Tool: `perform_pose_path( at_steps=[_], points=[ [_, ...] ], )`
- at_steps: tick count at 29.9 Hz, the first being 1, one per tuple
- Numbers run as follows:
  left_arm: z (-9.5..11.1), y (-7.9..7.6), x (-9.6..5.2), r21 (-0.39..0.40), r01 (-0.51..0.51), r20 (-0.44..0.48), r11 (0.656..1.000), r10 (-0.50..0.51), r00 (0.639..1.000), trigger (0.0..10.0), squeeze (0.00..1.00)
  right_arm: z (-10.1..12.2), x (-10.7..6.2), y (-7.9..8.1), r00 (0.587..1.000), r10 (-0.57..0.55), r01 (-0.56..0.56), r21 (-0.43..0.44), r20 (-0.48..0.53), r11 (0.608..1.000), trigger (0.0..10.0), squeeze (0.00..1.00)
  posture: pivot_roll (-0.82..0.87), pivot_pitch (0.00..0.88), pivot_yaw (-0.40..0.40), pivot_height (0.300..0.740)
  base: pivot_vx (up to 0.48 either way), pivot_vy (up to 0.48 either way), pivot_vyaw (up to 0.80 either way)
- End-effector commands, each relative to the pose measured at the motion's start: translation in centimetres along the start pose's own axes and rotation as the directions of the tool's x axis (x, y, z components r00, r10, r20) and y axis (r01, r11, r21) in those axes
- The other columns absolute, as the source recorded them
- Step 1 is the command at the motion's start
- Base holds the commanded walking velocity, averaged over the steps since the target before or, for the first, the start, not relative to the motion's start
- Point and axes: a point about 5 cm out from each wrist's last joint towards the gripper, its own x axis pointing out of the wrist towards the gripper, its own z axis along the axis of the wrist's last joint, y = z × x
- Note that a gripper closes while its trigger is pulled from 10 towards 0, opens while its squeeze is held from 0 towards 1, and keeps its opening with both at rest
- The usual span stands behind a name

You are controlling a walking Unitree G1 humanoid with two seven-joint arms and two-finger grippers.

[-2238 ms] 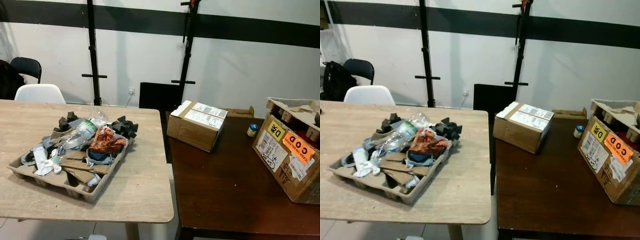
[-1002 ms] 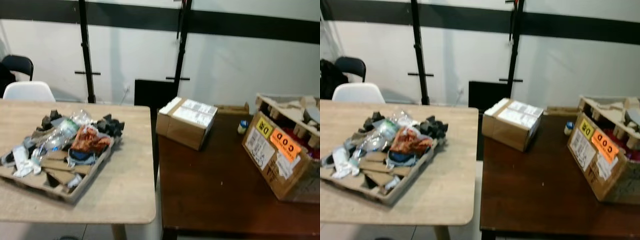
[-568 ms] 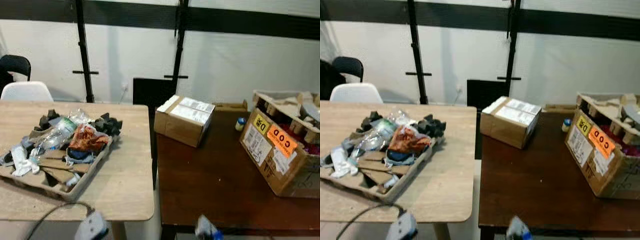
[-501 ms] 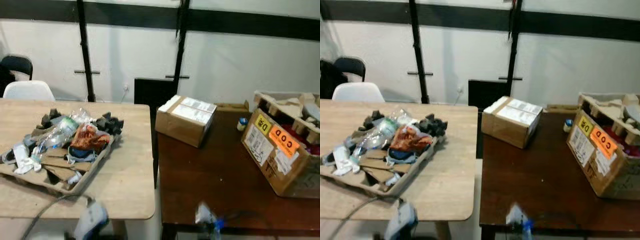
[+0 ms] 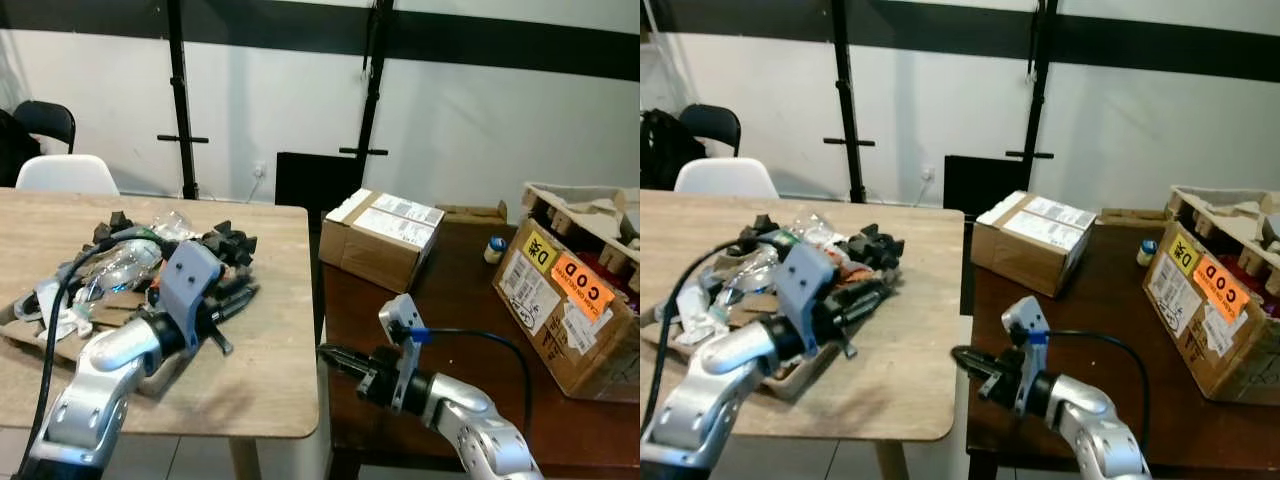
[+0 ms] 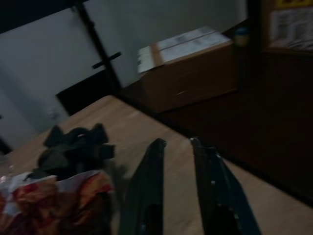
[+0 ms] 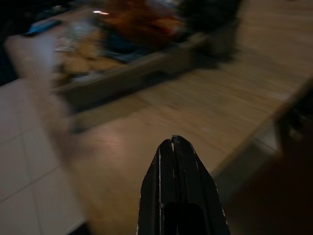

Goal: Picking trash to rubbish bin

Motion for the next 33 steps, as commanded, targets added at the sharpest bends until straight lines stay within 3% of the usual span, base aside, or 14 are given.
perform_pose_path(
  at_steps=[1,5,8,10,14,18,22,23,25,30,33],
  points=[
    [0.3,1.1,0.6,0.049,-0.115,-0.018,0.992,0.116,0.993,10.0,1.00,0.2,0.3,-0.7,0.996,-0.093,0.093,0.006,0.008,0.996,10.0,0.00,-0.02,0.064,-0.058,0.740,0.000,0.000,0.00],
    [0.6,3.1,0.7,0.105,-0.259,-0.055,0.960,0.266,0.962,10.0,1.00,0.4,0.9,-0.6,0.991,-0.135,0.135,0.014,0.013,0.991,10.0,0.00,-0.02,0.065,-0.054,0.740,0.000,0.000,0.00],
    [-0.1,5.3,0.1,0.164,-0.417,-0.101,0.894,0.435,0.895,10.0,1.00,-0.1,1.8,-0.1,0.990,-0.143,0.143,0.003,0.009,0.990,10.0,0.00,-0.02,0.067,-0.052,0.740,0.000,0.000,0.00],
    [-0.3,5.6,0.0,0.167,-0.436,-0.109,0.884,0.456,0.883,10.0,1.00,-0.2,1.9,0.0,0.990,-0.141,0.141,-0.001,0.008,0.990,10.0,0.00,-0.02,0.067,-0.052,0.740,0.000,0.000,0.00],
    [-1.2,8.2,-1.7,0.258,-0.534,-0.164,0.805,0.582,0.797,10.0,1.00,-1.2,2.2,0.5,0.990,-0.135,0.134,-0.017,-0.029,0.991,10.0,0.00,-0.01,0.070,-0.053,0.740,0.000,0.000,0.00],
    [-1.5,10.5,-3.2,0.288,-0.587,-0.198,0.757,0.646,0.737,10.0,1.00,-1.7,2.4,0.6,0.989,-0.132,0.128,-0.068,-0.067,0.989,10.0,0.00,-0.01,0.071,-0.052,0.740,0.000,0.000,0.00],
    [-2.0,11.9,-4.3,0.308,-0.630,-0.229,0.713,0.699,0.678,10.0,1.00,-1.8,2.5,0.6,0.988,-0.137,0.132,-0.079,-0.072,0.988,10.0,0.00,-0.01,0.072,-0.050,0.740,0.000,0.000,0.00],
    [-2.1,12.1,-4.6,0.307,-0.643,-0.238,0.702,0.710,0.663,10.0,0.33,-1.8,2.5,0.6,0.988,-0.137,0.130,-0.085,-0.076,0.988,10.0,0.00,-0.01,0.073,-0.053,0.740,0.000,0.000,0.00],
    [-2.4,12.2,-4.8,0.281,-0.662,-0.253,0.695,0.719,0.647,10.0,0.00,-2.0,2.5,0.6,0.988,-0.133,0.125,-0.097,-0.084,0.987,10.0,0.00,-0.01,0.073,-0.054,0.740,0.000,0.000,0.00],
    [-3.5,11.6,-4.5,0.236,-0.637,-0.302,0.734,0.678,0.670,10.0,0.00,-2.2,2.5,0.5,0.987,-0.133,0.122,-0.113,-0.095,0.986,10.0,0.00,-0.01,0.072,-0.055,0.740,0.000,0.000,0.00],
    [-4.2,11.5,-4.7,0.251,-0.630,-0.340,0.735,0.676,0.653,10.0,0.00,-2.2,2.4,0.5,0.987,-0.131,0.119,-0.119,-0.097,0.986,10.0,0.00,-0.01,0.069,-0.053,0.740,0.000,0.000,0.00]
  ],
)
